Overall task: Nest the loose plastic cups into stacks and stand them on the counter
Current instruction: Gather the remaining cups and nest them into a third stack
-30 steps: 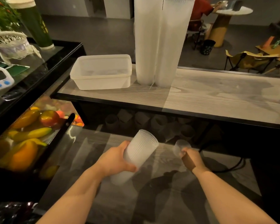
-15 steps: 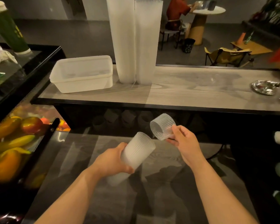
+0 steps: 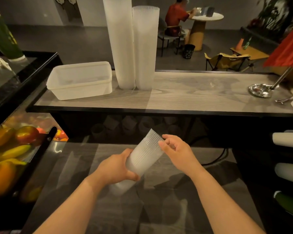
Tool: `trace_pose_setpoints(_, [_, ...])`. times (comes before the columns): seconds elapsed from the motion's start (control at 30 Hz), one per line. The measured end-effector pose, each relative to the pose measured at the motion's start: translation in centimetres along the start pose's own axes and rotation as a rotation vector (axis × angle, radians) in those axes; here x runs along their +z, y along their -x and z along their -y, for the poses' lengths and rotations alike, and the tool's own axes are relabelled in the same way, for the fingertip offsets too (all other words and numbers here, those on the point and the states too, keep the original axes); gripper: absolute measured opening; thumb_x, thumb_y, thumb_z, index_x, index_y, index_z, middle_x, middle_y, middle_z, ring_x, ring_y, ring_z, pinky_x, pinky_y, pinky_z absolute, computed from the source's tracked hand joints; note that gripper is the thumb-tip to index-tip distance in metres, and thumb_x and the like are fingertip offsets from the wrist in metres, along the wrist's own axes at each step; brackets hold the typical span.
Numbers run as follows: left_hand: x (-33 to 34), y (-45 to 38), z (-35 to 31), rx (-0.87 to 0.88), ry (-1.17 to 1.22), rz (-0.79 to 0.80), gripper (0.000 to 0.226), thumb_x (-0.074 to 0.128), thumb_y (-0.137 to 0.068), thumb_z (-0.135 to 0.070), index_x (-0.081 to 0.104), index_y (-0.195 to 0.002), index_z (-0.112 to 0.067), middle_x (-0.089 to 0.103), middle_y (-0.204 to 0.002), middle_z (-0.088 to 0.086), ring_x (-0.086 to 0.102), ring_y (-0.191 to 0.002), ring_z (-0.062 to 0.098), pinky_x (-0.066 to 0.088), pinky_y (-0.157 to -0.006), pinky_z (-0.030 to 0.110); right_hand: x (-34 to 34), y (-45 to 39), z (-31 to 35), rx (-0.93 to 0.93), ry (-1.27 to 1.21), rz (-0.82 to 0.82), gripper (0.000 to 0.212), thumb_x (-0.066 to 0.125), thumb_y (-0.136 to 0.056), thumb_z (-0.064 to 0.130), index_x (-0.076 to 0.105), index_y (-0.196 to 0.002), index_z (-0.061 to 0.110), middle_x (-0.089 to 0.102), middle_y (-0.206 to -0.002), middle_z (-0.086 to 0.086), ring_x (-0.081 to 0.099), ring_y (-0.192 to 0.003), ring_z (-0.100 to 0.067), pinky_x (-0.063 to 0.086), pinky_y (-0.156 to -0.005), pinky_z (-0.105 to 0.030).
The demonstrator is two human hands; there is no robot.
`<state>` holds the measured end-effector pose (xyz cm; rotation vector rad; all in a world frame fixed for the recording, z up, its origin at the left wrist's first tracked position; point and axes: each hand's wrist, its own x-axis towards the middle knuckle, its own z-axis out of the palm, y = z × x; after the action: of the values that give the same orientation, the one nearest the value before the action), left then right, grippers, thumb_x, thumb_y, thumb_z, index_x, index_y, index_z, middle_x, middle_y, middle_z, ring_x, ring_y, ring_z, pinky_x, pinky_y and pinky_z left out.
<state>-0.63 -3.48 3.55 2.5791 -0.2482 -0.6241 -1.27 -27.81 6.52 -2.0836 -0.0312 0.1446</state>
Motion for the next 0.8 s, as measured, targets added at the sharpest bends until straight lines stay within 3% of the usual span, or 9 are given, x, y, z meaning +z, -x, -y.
trace_pose_setpoints(0.1, [0.0,0.1,0.0,-0.001,0.01,-0.005,0.097,0.079,-0.057,-0.065,0.034,-0.139,-0.043,0.059,-0.112,-0.018,0.06,-0.096,0.007,0.056,-0.084,0.037,0.7,0.5,0.3,-0.033,0.07,0.049,0.017,0.054,-0.096,0.045,0.064,-0.092,0.032,0.037,-0.152,0.011,0.033,-0.139,-0.005,0.029,-0.109,-0.028])
trace_pose_setpoints(0.23, [-0.4,0.1,-0.2,0.0,0.02,-0.028,0.091,0.081,-0.058,-0.062,0.037,-0.136,-0.041,0.06,-0.108,-0.017,0.061,-0.093,0.007,0.056,-0.082,0.036,1.9,1.0,0.8,-0.09,0.099,0.123,0.026,0.05,-0.098,0.043,0.064,-0.114,0.027,0.03,-0.157,0.008,0.023,-0.139,0.004,0.02,-0.103,-0.015])
trace_pose_setpoints(0.37, [-1.1,-0.2,-0.2,0.007,-0.02,-0.073,0.087,0.082,-0.06,-0.061,0.04,-0.133,-0.041,0.059,-0.105,-0.018,0.061,-0.093,0.008,0.055,-0.082,0.035,2.8,1.0,0.4,-0.117,0.088,0.143,0.048,0.045,-0.093,0.055,0.059,-0.124,0.022,0.021,-0.158,0.013,0.024,-0.138,0.002,0.026,-0.104,-0.018])
trace_pose_setpoints(0.5, [-1.2,-0.6,0.4,-0.026,-0.012,-0.07,0.088,0.082,-0.06,-0.061,0.038,-0.134,-0.041,0.06,-0.109,-0.017,0.061,-0.096,0.01,0.056,-0.085,0.039,2.8,-0.1,0.3,-0.052,-0.214,0.191,0.044,0.038,-0.09,0.06,0.061,-0.117,0.036,0.033,-0.15,0.022,0.03,-0.137,0.005,0.029,-0.106,-0.016])
trace_pose_setpoints(0.6, [-1.0,-0.6,0.9,-0.063,0.025,-0.076,0.093,0.083,-0.061,-0.06,0.036,-0.14,-0.042,0.059,-0.117,-0.016,0.06,-0.102,0.011,0.055,-0.088,0.039,3.3,-2.3,-2.0,0.032,-0.37,0.047,0.042,0.037,-0.099,0.054,0.059,-0.126,0.032,0.054,-0.136,0.016,0.048,-0.127,0.0,0.038,-0.111,-0.029])
trace_pose_setpoints(0.7, [-1.0,-0.8,1.6,-0.115,0.063,-0.107,0.096,0.084,-0.06,-0.062,0.035,-0.14,-0.043,0.058,-0.117,-0.016,0.059,-0.102,0.012,0.056,-0.089,0.04,4.0,-5.9,-4.7,0.18,-0.013,-0.078,0.034,0.048,-0.1,0.04,0.056,-0.13,0.025,0.058,-0.131,0.002,0.056,-0.118,-0.015,0.043,-0.097,-0.027])
trace_pose_setpoints(0.8, [-1.2,-1.0,2.1,-0.152,0.066,-0.13,0.093,0.084,-0.063,-0.06,0.036,-0.139,-0.038,0.055,-0.114,-0.015,0.058,-0.101,0.012,0.056,-0.088,0.039,5.3,-9.2,-7.0,0.279,0.35,0.026,0.034,0.055,-0.096,0.03,0.057,-0.129,0.022,0.046,-0.142,-0.003,0.052,-0.123,-0.021,0.038,-0.098,-0.025])
